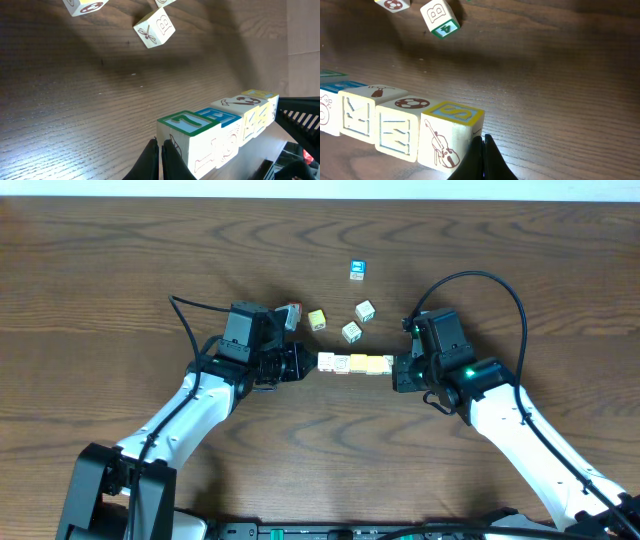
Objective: Lift 5 blocks
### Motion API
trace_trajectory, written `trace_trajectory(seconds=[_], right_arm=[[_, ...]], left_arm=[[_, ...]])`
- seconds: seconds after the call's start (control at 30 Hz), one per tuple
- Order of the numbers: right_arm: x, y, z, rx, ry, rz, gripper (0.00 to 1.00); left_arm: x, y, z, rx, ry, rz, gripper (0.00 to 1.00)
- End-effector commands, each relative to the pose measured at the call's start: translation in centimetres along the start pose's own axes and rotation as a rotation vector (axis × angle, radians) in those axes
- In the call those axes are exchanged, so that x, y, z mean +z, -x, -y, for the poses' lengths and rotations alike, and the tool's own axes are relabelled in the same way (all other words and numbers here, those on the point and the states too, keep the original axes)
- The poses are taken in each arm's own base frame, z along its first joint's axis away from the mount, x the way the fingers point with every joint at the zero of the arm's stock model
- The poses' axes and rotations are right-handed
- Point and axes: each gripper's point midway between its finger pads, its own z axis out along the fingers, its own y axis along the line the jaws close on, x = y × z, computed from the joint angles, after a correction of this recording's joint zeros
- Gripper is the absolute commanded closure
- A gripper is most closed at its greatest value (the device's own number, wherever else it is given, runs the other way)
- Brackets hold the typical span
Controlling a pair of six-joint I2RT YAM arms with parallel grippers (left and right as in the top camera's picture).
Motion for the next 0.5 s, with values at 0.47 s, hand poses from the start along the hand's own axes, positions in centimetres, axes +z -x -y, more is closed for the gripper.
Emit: trace_trajectory(seconds=[0.47], right_arm=[[-2.17,0.53,-6.91,-0.072,0.31,-0.019,0.99]], left_arm=[[-0.77,-0.39,6.3,0.092,-0.216,-0.06,0.93]])
